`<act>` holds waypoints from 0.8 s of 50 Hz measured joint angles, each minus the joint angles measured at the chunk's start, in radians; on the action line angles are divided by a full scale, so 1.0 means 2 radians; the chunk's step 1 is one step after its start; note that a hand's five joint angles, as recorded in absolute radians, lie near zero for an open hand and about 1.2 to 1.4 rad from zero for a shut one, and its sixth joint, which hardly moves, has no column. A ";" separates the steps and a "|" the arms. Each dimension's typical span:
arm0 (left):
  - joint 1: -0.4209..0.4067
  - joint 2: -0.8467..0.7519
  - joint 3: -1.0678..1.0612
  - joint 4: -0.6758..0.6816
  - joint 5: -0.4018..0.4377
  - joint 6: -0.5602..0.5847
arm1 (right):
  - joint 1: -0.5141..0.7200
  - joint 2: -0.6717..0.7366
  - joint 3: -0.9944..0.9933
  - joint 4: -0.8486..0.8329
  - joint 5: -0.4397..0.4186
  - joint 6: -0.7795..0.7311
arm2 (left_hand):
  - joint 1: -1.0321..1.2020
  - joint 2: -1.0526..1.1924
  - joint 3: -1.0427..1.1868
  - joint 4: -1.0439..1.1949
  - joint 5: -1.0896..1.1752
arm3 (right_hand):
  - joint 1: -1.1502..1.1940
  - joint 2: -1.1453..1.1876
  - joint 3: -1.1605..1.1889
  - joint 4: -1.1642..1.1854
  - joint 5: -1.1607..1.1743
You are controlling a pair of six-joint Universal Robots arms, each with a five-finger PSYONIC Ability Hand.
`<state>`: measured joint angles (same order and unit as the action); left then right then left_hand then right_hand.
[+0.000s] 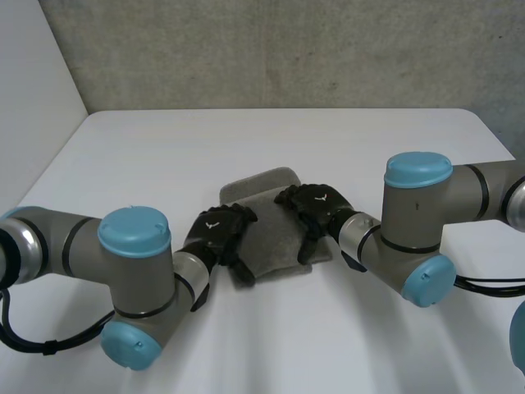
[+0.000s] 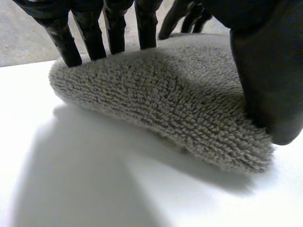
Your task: Fold the towel.
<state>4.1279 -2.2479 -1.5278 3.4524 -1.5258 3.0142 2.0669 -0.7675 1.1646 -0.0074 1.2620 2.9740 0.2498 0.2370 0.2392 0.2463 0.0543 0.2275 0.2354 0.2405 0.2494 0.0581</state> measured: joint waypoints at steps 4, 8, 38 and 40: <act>0.002 0.014 0.007 0.000 -0.007 0.000 | -0.001 -0.022 0.008 0.002 0.001 0.000 | 0.000 0.000 0.000 0.000 -0.001 | 0.000 0.000 0.000 0.000 0.000; 0.006 0.055 0.013 -0.004 -0.008 0.000 | -0.005 -0.072 0.028 0.002 0.004 0.004 | 0.000 0.000 0.000 0.000 -0.001 | 0.000 0.000 0.000 0.000 0.000; 0.070 0.232 0.154 -0.210 -0.063 -0.017 | -0.055 -0.298 0.010 0.061 0.173 -0.001 | 0.000 0.000 0.000 -0.001 -0.001 | 0.000 0.000 0.000 0.000 0.000; 0.071 0.236 0.157 -0.218 -0.067 -0.017 | -0.055 -0.295 0.007 0.068 0.172 0.003 | 0.000 0.000 0.000 -0.001 -0.001 | 0.000 0.000 0.000 0.000 0.000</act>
<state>4.2695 -1.7759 -1.2136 3.0174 -1.6599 2.9794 1.9566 -1.3577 1.1784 0.1295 1.6064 2.9807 0.2498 0.2370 0.2392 0.2446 0.0525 0.2274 0.2354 0.2404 0.2494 0.0581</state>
